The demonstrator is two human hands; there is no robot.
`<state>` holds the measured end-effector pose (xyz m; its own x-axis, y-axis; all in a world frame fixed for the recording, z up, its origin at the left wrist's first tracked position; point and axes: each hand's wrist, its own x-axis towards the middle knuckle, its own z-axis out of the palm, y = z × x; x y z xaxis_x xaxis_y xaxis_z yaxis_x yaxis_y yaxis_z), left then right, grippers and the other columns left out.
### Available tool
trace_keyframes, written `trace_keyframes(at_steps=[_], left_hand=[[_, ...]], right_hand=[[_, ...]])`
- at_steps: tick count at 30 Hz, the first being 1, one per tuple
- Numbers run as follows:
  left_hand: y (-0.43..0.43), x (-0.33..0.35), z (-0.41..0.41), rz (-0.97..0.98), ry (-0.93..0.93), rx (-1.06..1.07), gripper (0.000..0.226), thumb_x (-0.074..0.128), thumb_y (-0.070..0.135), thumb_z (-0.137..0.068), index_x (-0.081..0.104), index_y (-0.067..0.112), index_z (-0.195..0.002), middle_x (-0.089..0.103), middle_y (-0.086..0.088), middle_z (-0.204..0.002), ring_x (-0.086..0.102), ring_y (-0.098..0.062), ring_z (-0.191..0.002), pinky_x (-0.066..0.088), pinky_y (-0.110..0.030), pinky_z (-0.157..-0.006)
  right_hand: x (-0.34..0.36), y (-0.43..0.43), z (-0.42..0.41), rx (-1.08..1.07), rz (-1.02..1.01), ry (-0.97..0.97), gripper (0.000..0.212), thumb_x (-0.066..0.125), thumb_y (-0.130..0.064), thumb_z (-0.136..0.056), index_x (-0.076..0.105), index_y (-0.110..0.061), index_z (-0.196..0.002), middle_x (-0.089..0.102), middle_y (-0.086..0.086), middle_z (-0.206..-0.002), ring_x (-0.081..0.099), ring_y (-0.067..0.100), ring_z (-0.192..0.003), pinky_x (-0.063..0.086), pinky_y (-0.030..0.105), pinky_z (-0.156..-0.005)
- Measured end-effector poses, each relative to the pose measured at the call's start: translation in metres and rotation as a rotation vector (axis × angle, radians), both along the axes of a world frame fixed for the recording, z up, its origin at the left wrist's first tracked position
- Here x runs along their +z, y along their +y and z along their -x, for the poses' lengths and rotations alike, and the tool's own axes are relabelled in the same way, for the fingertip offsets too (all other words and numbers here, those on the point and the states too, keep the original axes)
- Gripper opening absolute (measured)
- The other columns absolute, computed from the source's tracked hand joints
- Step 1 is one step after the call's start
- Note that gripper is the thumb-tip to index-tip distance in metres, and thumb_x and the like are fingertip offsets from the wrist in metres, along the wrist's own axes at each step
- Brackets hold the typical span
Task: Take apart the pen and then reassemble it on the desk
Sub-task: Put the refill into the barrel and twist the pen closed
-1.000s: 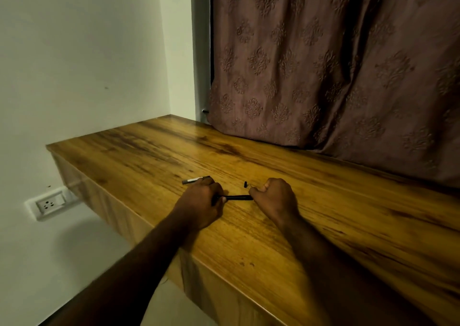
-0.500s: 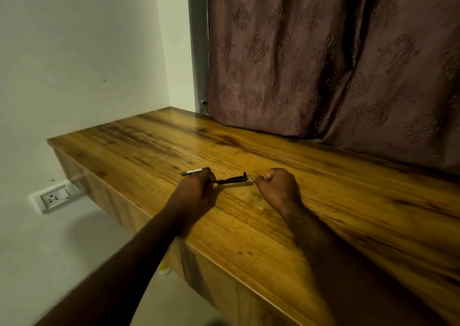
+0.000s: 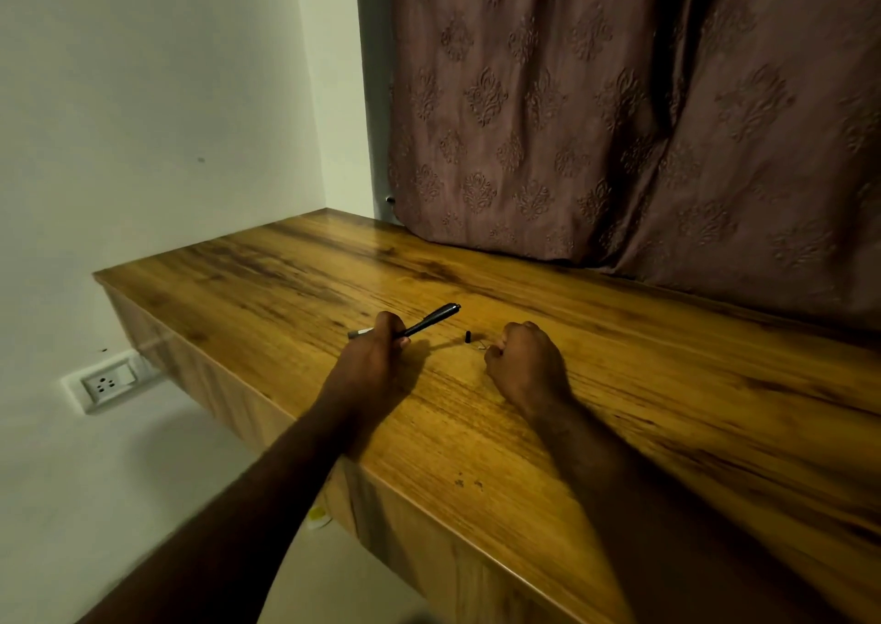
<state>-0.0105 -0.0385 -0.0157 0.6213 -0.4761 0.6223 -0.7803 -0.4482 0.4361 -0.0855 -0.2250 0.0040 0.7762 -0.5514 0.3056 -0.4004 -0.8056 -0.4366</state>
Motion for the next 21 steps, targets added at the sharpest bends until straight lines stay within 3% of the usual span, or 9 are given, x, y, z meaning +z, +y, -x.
trace_keyframes(at_steps=[3,8,13,17,21], left_hand=[[0.001,0.005,0.007,0.016,0.023,-0.018,0.025,0.057,0.038,-0.09,0.035,0.026,-0.092,0.055,0.007,-0.066,0.051,-0.002,-0.055,0.033,-0.013,-0.044],[0.001,0.005,0.006,0.022,0.041,0.002,0.023,0.058,0.031,-0.092,0.036,0.025,-0.093,0.055,0.008,-0.066,0.052,-0.003,-0.055,0.033,-0.02,-0.044],[0.0,0.004,0.004,0.005,0.042,0.039,0.021,0.058,0.026,-0.092,0.037,0.024,-0.093,0.055,0.009,-0.066,0.052,-0.004,-0.055,0.035,-0.021,-0.046],[0.0,0.005,0.002,0.001,0.069,0.044,0.015,0.052,0.022,-0.094,0.038,0.023,-0.093,0.053,0.009,-0.066,0.051,-0.004,-0.055,0.034,-0.021,-0.047],[-0.001,0.005,0.001,-0.008,0.023,0.039,0.011,0.047,0.026,-0.095,0.036,0.022,-0.094,0.051,0.008,-0.066,0.049,-0.005,-0.053,0.031,-0.02,-0.046]], right_hand=[[0.0,-0.004,0.0,-0.022,-0.089,-0.04,0.019,0.06,-0.028,-0.087,0.066,-0.011,-0.091,0.067,0.008,-0.094,0.063,0.027,-0.086,0.052,0.034,-0.07],[0.005,-0.013,0.006,-0.035,-0.336,-0.207,0.017,0.06,-0.024,-0.091,0.067,-0.011,-0.083,0.071,0.002,-0.086,0.063,0.018,-0.079,0.037,0.022,-0.062],[0.003,-0.016,0.006,0.02,-0.297,-0.181,0.011,0.062,-0.018,-0.089,0.071,-0.013,-0.088,0.07,-0.001,-0.088,0.061,0.013,-0.078,0.035,0.018,-0.058],[-0.002,-0.012,0.002,0.107,-0.153,-0.091,0.015,0.062,-0.019,-0.086,0.074,-0.018,-0.096,0.069,0.004,-0.102,0.063,0.02,-0.091,0.053,0.03,-0.077],[-0.004,-0.004,0.015,0.156,0.101,0.063,0.03,0.051,-0.031,-0.092,0.067,-0.02,-0.114,0.06,0.003,-0.116,0.05,0.024,-0.112,0.046,0.04,-0.094]])
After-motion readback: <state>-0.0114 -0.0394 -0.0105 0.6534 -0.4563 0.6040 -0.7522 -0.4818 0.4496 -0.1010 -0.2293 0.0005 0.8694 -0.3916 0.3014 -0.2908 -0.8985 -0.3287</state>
